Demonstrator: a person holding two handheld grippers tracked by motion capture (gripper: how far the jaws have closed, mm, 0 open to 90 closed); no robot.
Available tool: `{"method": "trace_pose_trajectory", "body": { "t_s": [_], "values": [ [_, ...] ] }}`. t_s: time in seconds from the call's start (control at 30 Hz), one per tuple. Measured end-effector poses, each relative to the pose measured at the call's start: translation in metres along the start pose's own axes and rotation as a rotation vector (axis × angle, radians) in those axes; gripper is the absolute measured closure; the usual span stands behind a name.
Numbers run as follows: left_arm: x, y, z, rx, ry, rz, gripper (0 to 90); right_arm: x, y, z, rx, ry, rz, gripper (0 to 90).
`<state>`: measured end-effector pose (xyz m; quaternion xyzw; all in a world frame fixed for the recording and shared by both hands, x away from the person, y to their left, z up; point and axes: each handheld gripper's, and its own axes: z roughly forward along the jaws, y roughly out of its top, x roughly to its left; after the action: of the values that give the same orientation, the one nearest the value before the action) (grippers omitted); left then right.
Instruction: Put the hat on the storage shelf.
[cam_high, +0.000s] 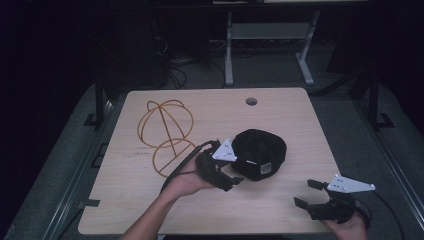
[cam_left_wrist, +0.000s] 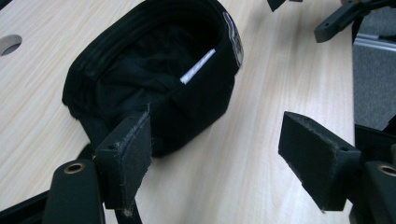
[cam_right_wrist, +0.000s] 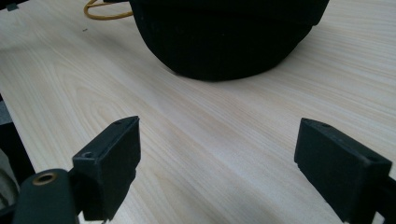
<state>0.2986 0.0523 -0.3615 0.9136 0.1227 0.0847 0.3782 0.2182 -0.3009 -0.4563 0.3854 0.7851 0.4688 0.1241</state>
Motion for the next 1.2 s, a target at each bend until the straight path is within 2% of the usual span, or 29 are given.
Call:
{"method": "trace_pose_trajectory", "body": {
  "t_s": [0.33, 0.6, 0.77, 0.87, 0.93, 1.03, 1.2],
  "values": [
    [0.008, 0.02, 0.031, 0.055, -0.048, 0.047, 26.7, -0.001, 0.0, 0.001, 0.012, 0.008, -0.001, 14.3],
    [0.012, 0.028, 0.049, 0.088, -0.059, 0.054, 26.6, -0.002, -0.001, 0.001, 0.012, 0.004, 0.0, 14.4],
    [0.014, 0.026, 0.058, 0.133, -0.075, 0.077, 32.2, -0.003, 0.0, 0.004, 0.024, 0.012, -0.008, 15.1],
    [0.014, 0.022, 0.061, 0.109, -0.071, 0.045, 33.2, -0.003, 0.0, 0.003, 0.017, 0.014, -0.016, 15.4],
    [0.014, 0.019, 0.064, 0.116, -0.064, 0.037, 35.8, -0.004, 0.001, 0.002, 0.005, 0.017, -0.015, 15.5],
    [0.015, 0.017, 0.065, 0.15, -0.065, 0.052, 41.6, -0.006, 0.001, 0.003, 0.002, 0.019, -0.008, 15.6],
    [0.013, 0.017, 0.067, 0.148, -0.072, 0.06, 52.5, -0.006, 0.001, 0.005, 0.008, 0.022, -0.01, 16.4]
  ]
}}
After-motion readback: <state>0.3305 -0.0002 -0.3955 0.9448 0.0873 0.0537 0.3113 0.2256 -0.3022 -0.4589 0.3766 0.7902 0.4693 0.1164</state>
